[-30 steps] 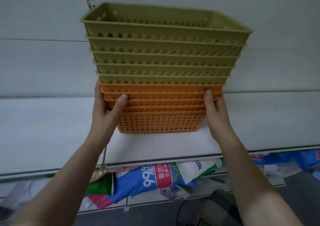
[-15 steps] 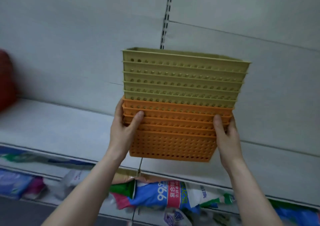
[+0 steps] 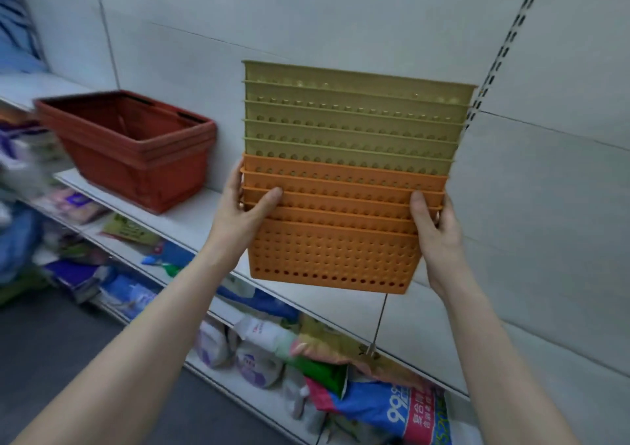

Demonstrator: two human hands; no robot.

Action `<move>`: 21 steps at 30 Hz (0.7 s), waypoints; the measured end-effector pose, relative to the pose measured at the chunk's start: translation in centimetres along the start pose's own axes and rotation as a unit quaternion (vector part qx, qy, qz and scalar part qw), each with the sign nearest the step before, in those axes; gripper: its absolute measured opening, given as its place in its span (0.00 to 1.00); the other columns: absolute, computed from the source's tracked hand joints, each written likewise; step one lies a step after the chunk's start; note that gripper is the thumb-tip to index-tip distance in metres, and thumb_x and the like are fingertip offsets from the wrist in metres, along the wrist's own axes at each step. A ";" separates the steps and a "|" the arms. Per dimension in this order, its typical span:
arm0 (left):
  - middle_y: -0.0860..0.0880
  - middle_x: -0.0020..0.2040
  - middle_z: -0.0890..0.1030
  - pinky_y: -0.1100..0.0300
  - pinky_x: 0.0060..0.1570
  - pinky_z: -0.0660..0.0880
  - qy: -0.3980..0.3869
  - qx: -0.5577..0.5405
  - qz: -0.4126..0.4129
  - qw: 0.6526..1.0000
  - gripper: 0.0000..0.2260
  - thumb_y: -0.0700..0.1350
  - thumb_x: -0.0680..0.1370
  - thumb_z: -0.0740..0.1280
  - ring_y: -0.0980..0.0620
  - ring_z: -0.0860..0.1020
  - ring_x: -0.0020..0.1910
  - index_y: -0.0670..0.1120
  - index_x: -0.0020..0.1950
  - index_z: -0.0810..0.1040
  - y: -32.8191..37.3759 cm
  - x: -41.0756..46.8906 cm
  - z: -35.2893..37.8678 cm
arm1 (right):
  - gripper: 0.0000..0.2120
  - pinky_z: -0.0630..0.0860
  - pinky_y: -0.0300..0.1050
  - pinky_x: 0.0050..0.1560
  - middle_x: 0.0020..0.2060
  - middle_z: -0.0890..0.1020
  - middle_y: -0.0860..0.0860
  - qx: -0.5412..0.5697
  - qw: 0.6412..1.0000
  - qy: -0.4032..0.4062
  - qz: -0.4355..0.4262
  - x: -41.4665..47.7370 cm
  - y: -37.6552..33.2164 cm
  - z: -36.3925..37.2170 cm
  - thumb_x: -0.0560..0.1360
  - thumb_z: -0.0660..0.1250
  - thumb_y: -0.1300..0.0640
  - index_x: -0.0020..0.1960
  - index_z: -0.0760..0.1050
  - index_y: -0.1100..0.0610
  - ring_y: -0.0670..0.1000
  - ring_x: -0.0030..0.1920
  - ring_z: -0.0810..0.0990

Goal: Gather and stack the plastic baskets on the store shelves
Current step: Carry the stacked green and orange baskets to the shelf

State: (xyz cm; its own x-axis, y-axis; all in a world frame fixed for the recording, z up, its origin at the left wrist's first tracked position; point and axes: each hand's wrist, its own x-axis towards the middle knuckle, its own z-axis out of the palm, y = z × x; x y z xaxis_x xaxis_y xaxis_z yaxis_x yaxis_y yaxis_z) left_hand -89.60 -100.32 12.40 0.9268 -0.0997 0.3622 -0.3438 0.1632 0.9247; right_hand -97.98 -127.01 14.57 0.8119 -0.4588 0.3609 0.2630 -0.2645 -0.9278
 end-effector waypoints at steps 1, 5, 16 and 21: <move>0.52 0.66 0.78 0.65 0.52 0.79 0.008 0.004 0.007 1.000 0.31 0.48 0.76 0.71 0.63 0.80 0.57 0.55 0.76 0.62 0.2 0.5 -2.0 | 0.24 0.79 0.35 0.50 0.59 0.81 0.41 0.005 1.000 -0.008 -0.003 0.1 -0.4 2.0 0.78 0.65 0.43 0.72 0.67 0.46 0.38 0.54 0.82; 0.52 0.66 0.78 0.63 0.55 0.78 0.024 0.031 0.019 0.999 0.31 0.49 0.75 0.71 0.59 0.79 0.60 0.56 0.76 0.63 1.3 3.1 -9.9 | 0.22 0.79 0.35 0.48 0.57 0.81 0.39 0.020 0.999 -0.047 -0.007 0.6 -2.4 10.4 0.77 0.64 0.41 0.70 0.68 0.42 0.36 0.52 0.82; 0.57 0.62 0.78 0.66 0.51 0.78 0.096 0.087 0.062 0.990 0.30 0.53 0.75 0.70 0.65 0.80 0.55 0.56 0.75 0.63 6.1 14.2 -32.4 | 0.22 0.76 0.35 0.46 0.56 0.79 0.37 0.050 0.993 -0.100 -0.041 5.3 -9.1 35.8 0.76 0.63 0.39 0.69 0.67 0.39 0.38 0.53 0.80; 0.52 0.64 0.79 0.62 0.54 0.79 0.120 0.089 0.082 0.985 0.30 0.54 0.75 0.71 0.59 0.80 0.58 0.54 0.75 0.64 6.1 20.5 -39.8 | 0.22 0.78 0.30 0.42 0.54 0.82 0.39 0.071 0.989 -0.111 -0.069 10.0 -10.2 45.3 0.77 0.66 0.44 0.70 0.69 0.45 0.34 0.48 0.82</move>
State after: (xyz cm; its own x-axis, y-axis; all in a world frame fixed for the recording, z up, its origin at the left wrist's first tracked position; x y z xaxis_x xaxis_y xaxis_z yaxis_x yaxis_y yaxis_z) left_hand -66.70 -62.25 20.82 0.8579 0.1529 0.4905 -0.4938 -0.0187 0.8694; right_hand -68.97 -90.49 23.41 0.8537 -0.2251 0.4696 0.4363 -0.1830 -0.8810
